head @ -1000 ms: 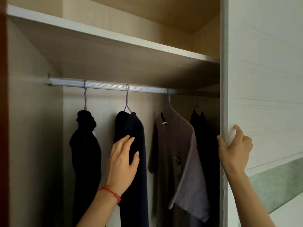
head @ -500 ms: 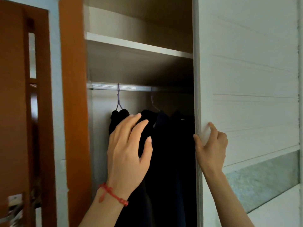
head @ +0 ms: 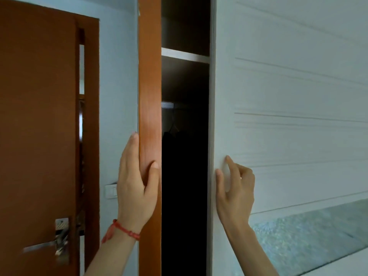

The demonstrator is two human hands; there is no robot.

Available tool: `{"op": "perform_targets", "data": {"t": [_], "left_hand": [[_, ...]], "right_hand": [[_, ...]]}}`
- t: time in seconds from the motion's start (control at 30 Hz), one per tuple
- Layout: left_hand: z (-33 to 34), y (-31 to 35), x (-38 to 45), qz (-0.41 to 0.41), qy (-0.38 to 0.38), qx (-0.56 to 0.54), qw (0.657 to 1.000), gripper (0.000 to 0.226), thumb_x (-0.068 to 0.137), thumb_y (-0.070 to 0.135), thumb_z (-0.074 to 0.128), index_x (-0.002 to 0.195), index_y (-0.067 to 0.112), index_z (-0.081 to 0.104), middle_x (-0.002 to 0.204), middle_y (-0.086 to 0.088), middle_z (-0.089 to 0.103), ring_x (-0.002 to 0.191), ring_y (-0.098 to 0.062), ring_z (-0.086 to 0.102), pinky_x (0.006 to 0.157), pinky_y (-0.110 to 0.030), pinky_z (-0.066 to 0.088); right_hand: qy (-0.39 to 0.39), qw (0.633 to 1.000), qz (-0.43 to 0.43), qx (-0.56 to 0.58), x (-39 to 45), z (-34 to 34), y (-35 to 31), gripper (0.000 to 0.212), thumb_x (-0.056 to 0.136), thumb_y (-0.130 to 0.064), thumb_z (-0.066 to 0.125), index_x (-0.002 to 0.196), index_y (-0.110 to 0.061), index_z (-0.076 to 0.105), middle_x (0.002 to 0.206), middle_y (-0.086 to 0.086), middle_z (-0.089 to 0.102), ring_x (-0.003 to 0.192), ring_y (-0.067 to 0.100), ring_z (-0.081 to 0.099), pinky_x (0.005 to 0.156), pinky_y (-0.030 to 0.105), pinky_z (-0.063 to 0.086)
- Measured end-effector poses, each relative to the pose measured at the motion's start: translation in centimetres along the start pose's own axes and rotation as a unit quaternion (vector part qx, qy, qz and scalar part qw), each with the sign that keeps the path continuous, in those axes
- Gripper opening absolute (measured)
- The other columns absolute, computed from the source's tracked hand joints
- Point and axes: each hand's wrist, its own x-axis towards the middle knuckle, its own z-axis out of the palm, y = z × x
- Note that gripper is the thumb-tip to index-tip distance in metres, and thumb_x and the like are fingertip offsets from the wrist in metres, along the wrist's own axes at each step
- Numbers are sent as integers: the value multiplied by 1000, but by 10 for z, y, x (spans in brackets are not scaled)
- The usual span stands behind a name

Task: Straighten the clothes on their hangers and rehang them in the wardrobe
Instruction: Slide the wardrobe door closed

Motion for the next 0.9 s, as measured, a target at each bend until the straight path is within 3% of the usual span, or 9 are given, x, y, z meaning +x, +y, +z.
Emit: {"op": "perform_targets", "data": {"t": [0.07, 0.2, 0.33, 0.47, 0.6, 0.7, 0.9], "left_hand": [[2, -6, -4, -43, -19, -47, 998, 54, 89, 31, 39, 138, 33, 16, 143, 17, 25, 125, 26, 19, 101, 3, 22], [2, -13, -8, -66, -30, -79, 994, 54, 90, 41, 34, 141, 32, 20, 148, 7, 34, 136, -6, 34, 109, -25, 32], [2, -14, -8, -67, -30, -77, 994, 55, 86, 49, 29, 138, 38, 19, 148, 8, 34, 135, -2, 32, 105, -13, 30], [3, -16, -8, -77, -26, -75, 994, 51, 86, 51, 30, 135, 46, 18, 146, 15, 32, 132, 12, 28, 100, 3, 25], [4, -18, -9, -68, -23, -76, 995, 54, 87, 48, 30, 138, 36, 21, 146, 12, 33, 134, 6, 29, 102, 1, 25], [5, -18, -9, -72, -18, -78, 994, 54, 86, 48, 30, 138, 36, 20, 146, 12, 33, 133, 9, 29, 99, 4, 24], [6, -17, -9, -77, -12, -65, 995, 51, 85, 50, 29, 135, 40, 19, 145, 11, 33, 135, -4, 31, 101, -2, 28]], "right_hand": [[11, 999, -31, 4, -7, 7, -10, 46, 87, -40, 43, 128, -20, 50, 111, 10, 53, 97, 10, 40, 71, 27, 38], [8, 997, -78, 14, -19, 19, -29, 42, 88, -36, 43, 128, -23, 44, 112, 9, 52, 94, 9, 42, 67, 24, 41], [2, 993, -112, 27, -30, 28, -44, 40, 91, -36, 42, 128, -24, 44, 118, 1, 41, 94, 8, 46, 65, 20, 43], [1, 989, -141, 34, -39, 35, -56, 38, 93, -36, 39, 129, -22, 43, 119, 1, 40, 94, 11, 49, 63, 18, 47], [25, 989, -136, 47, -39, 37, -59, 38, 90, -30, 46, 127, -21, 44, 117, 2, 40, 92, 13, 49, 62, 16, 43], [27, 988, -143, 44, -39, 38, -57, 37, 90, -29, 47, 126, -21, 46, 116, 2, 41, 91, 13, 50, 64, 13, 40], [22, 988, -145, 39, -39, 38, -55, 36, 90, -29, 46, 125, -21, 47, 116, 1, 42, 93, 12, 49, 63, 15, 42]]}}
